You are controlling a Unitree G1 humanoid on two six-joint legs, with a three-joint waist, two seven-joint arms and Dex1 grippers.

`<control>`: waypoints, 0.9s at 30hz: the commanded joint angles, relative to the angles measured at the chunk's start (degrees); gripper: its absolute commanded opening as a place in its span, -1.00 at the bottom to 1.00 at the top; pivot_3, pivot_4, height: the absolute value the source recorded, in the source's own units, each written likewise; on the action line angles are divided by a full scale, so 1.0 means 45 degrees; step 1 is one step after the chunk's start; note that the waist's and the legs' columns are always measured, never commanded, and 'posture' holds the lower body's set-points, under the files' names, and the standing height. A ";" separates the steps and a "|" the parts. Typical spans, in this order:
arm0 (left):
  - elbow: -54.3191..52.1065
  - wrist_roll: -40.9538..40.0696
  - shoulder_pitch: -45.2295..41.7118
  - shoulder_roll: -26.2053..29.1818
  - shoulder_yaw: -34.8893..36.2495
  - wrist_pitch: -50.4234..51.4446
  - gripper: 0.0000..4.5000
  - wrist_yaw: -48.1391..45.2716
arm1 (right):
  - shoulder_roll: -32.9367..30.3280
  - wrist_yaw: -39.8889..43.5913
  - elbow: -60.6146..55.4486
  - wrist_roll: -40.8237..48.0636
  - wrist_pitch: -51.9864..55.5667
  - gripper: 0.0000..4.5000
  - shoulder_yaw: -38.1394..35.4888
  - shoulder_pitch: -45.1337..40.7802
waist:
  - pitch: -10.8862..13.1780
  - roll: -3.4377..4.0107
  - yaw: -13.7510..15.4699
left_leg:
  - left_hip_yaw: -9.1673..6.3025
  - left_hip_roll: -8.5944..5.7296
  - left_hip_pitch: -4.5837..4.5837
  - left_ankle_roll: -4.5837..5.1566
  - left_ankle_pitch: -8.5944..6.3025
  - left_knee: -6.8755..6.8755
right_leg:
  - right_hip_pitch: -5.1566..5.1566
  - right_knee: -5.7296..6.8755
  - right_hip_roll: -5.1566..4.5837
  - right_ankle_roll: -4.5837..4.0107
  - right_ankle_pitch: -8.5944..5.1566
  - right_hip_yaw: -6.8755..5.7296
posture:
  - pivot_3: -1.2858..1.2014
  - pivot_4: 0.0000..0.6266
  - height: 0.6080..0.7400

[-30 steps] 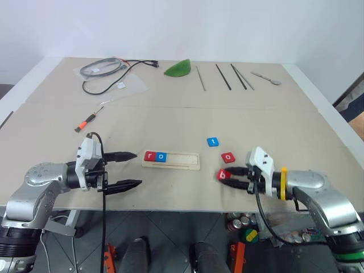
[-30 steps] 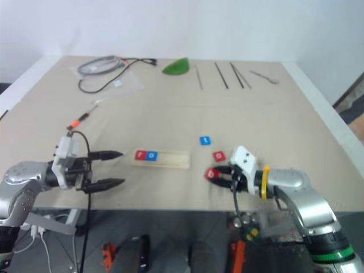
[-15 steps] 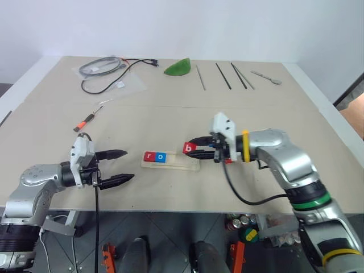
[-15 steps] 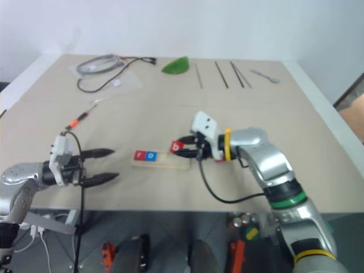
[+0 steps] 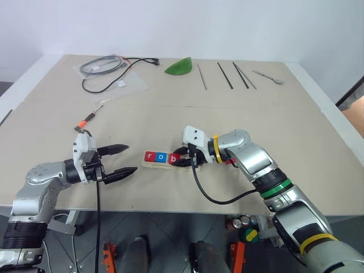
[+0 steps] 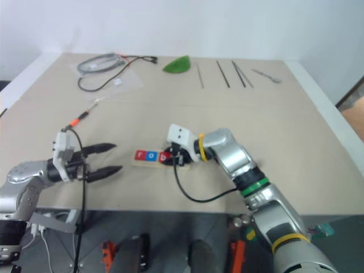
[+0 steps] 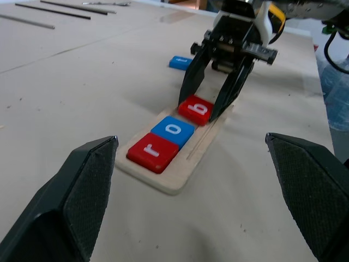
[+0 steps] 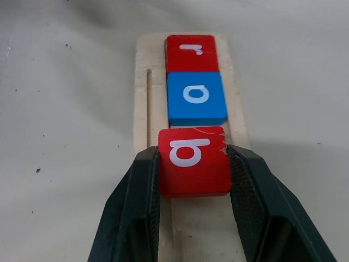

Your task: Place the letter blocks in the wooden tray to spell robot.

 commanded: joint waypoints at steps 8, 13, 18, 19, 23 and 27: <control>-0.0868 -0.0137 -0.0061 -0.0158 -0.0012 -0.0003 1.00 0.0152 | 0.0725 0.0428 0.0764 -0.0464 -0.0649 -0.47 -0.0190 -0.0815 | 0.0000 0.0000 -0.0008 | -0.0001 0.0002 0.0002 -0.0001 0.0000 0.0000 | -0.0001 0.0004 0.0003 0.0001 0.0006 0.0000 | 0.03 -0.52 1.00; -0.1123 -0.0145 0.0129 -0.0275 -0.0034 0.0044 1.00 0.0263 | 0.0638 0.0669 0.1124 -0.0624 -0.0970 -0.47 -0.0304 -0.0997 | 0.0000 0.0001 -0.0008 | -0.0001 0.0002 0.0002 0.0000 0.0001 0.0000 | 0.0001 0.0004 0.0003 0.0003 0.0004 0.0000 | 0.03 -0.52 1.00; -0.1372 -0.0220 0.0439 -0.0305 0.0017 0.0078 1.00 0.0362 | 0.0462 0.0946 0.1344 -0.0673 -0.1209 -0.47 -0.0439 -0.1114 | 0.0000 0.0001 -0.0009 | -0.0001 0.0002 0.0002 -0.0001 0.0000 0.0000 | 0.0000 0.0004 0.0003 0.0002 0.0004 0.0000 | 0.03 -0.52 1.00; -0.1406 -0.0241 0.0480 -0.0302 0.0022 0.0092 1.00 0.0379 | 0.0478 0.0969 0.1414 -0.0702 -0.1249 -0.47 -0.0456 -0.1140 | 0.0000 0.0001 -0.0009 | -0.0001 0.0002 0.0002 -0.0001 0.0000 0.0000 | 0.0000 0.0004 0.0003 0.0002 0.0004 0.0001 | 0.03 -0.52 1.00; -0.1568 -0.0317 0.0616 -0.0280 0.0022 0.0173 1.00 0.0463 | 0.0720 0.0938 0.1960 -0.0896 -0.1503 -0.47 -0.0410 -0.1399 | 0.0000 0.0001 -0.0013 | -0.0002 0.0002 0.0003 -0.0002 0.0000 0.0000 | -0.0002 0.0005 0.0004 0.0001 0.0006 0.0001 | 0.03 -0.52 1.00; -0.1661 -0.0333 0.0643 -0.0308 0.0024 0.0235 1.00 0.0523 | 0.1007 0.0910 0.2382 -0.0968 -0.1652 -0.47 -0.0428 -0.1641 | 0.0000 0.0001 -0.0013 | -0.0002 0.0002 0.0003 -0.0002 0.0000 0.0000 | -0.0003 0.0005 0.0004 -0.0001 0.0007 0.0001 | 0.03 -0.52 1.00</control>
